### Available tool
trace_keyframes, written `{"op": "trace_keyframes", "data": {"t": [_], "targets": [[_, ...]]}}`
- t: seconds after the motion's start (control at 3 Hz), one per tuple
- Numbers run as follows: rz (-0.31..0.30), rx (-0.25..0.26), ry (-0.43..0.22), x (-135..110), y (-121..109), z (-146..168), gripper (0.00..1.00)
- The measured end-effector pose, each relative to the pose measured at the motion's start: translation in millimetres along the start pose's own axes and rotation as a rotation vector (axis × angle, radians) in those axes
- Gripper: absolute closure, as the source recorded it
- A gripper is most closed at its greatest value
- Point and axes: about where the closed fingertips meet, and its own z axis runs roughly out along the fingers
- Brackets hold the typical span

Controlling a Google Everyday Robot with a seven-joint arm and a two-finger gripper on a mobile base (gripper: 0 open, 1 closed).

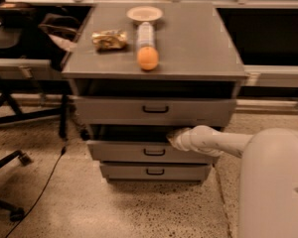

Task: Open middle drawer

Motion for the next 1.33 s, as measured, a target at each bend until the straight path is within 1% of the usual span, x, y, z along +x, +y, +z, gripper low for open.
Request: {"op": "trace_keyframes", "data": {"t": [0.67, 1.0, 1.33], "targets": [[0.0, 0.0, 0.0, -6.4, -1.6, -6.2, 1.0], [0.032, 0.001, 0.017, 4.5, 2.5, -16.8, 1.0], [0.032, 0.001, 0.017, 4.5, 2.5, -16.8, 1.0]]}}
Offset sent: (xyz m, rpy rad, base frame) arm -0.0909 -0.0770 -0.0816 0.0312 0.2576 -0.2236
